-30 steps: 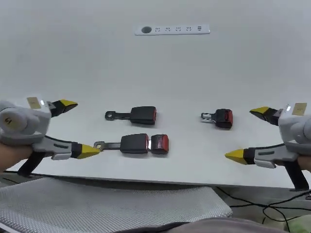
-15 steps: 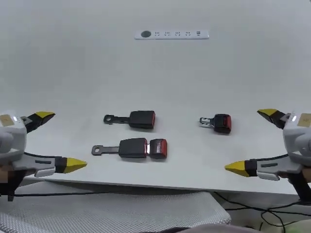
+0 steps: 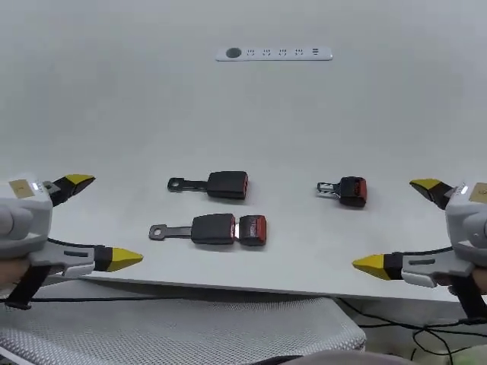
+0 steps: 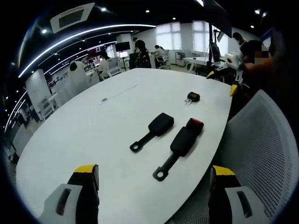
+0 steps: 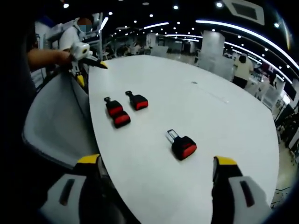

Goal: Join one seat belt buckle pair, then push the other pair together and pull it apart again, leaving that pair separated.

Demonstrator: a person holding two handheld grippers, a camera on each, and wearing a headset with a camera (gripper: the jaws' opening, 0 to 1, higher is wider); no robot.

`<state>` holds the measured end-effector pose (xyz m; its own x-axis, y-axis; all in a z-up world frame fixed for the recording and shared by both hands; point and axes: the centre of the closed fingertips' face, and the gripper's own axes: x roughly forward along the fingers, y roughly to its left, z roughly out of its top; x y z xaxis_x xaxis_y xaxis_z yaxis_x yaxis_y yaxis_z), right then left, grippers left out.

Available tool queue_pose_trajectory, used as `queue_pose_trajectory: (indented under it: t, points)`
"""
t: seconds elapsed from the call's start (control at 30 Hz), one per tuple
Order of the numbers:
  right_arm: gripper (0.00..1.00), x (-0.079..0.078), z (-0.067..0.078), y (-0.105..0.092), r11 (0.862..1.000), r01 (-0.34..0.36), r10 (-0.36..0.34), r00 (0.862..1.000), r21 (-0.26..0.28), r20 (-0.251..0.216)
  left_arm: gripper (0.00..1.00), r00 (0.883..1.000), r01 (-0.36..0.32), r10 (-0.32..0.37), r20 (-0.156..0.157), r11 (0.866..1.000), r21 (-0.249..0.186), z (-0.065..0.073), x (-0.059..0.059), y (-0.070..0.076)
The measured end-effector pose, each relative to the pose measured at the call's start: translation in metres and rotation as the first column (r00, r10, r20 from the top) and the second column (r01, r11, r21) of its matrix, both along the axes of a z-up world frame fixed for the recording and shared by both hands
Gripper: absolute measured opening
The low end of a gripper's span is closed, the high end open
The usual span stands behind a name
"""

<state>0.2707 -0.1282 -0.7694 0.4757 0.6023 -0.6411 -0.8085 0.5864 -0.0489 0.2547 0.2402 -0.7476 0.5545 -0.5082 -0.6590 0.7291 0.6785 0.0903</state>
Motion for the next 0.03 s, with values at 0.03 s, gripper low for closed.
queue_pose_trajectory:
  t: [0.03]
  points:
    - [1.0, 0.0, -0.0002, -0.0005, 1.0, 0.006, -0.006, 1.0, 0.0, 0.0, 1.0, 1.0, 0.0, 0.0, -0.001, 1.0, 0.0, -0.0005, 0.0, 0.0005]
